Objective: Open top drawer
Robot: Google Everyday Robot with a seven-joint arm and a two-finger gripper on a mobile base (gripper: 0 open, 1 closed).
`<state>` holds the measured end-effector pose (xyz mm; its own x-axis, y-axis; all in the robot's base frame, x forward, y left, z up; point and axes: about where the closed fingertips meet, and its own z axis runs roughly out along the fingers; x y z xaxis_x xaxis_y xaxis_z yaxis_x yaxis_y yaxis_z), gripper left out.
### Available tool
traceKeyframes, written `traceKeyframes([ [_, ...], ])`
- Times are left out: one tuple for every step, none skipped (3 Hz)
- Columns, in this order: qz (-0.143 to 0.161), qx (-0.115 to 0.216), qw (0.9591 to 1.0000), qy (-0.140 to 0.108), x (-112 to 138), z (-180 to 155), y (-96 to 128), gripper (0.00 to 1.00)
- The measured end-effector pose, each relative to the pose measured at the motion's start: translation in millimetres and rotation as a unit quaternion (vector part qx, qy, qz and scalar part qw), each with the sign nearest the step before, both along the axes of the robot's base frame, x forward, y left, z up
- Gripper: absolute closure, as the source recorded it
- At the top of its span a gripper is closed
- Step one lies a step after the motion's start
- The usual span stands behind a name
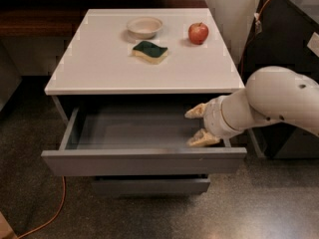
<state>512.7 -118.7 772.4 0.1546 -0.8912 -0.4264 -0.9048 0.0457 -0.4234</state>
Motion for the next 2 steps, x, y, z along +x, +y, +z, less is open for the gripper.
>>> traceKeyframes([
  [-0.003,-0.002,0.9999,0.01,19,2,1,0.64],
  [-0.008,-0.013,0.9994,0.029,36,-14,1,0.88],
])
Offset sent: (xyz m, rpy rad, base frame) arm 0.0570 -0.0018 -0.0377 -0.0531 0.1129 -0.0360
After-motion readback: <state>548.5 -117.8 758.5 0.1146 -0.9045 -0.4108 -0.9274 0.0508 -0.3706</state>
